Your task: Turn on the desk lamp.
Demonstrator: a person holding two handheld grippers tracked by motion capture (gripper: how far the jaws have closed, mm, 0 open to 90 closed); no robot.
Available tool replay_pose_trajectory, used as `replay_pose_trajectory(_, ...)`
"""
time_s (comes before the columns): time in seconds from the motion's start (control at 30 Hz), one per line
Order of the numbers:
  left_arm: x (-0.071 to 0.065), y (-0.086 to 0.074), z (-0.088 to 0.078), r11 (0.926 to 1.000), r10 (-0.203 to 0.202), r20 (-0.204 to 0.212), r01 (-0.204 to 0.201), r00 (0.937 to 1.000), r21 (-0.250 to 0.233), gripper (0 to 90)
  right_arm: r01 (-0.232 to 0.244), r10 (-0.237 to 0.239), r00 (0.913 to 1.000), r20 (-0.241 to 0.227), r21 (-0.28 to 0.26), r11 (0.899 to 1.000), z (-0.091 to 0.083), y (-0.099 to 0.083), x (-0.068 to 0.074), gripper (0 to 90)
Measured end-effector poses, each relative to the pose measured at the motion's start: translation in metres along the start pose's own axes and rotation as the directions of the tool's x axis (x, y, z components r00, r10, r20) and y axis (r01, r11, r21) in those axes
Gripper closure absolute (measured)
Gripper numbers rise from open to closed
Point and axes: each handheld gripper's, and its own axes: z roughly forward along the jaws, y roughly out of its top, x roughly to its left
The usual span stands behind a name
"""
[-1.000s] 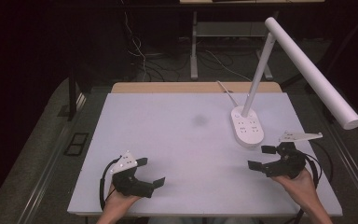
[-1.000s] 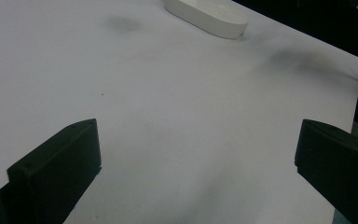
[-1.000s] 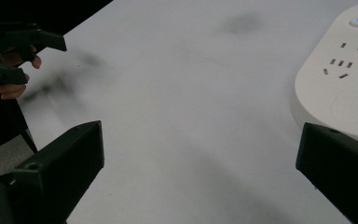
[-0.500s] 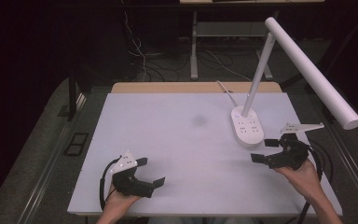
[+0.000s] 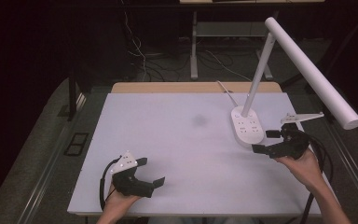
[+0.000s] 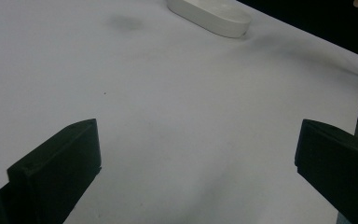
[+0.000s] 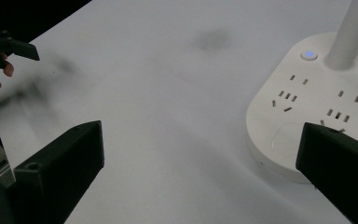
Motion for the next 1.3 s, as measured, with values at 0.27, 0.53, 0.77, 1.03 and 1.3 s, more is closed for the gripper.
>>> replay_pose_trajectory(0.27,0.0,0.0,0.0,1.0,0.0,0.001,0.0,1.0,0.0,0.0,0.004,-0.004,0.9999,0.009,0.011,1.0,0.001,0.011,-0.008,0.7)
replay_pose_trajectory(0.53,0.0,0.0,0.001,1.0,0.004,0.004,-0.004,1.0,0.002,0.0,-0.018,0.017,0.9996,0.024,0.032,0.999,0.006,0.019,-0.021,0.7)
replay_pose_trajectory(0.77,0.0,0.0,0.001,1.0,0.001,0.004,-0.001,1.0,0.004,0.0,-0.019,0.018,0.9993,0.032,0.041,0.999,0.013,0.024,-0.031,0.7)
replay_pose_trajectory(1.03,0.0,0.0,0.001,1.0,0.003,0.005,-0.003,1.0,0.004,0.0,-0.046,0.045,0.9983,0.038,0.034,0.998,0.017,0.028,-0.048,0.7)
replay_pose_trajectory(1.3,0.0,0.0,0.0,1.0,0.006,0.005,-0.006,1.0,0.007,0.0,-0.063,0.061,0.9968,0.051,0.032,0.998,0.023,0.034,-0.063,0.8)
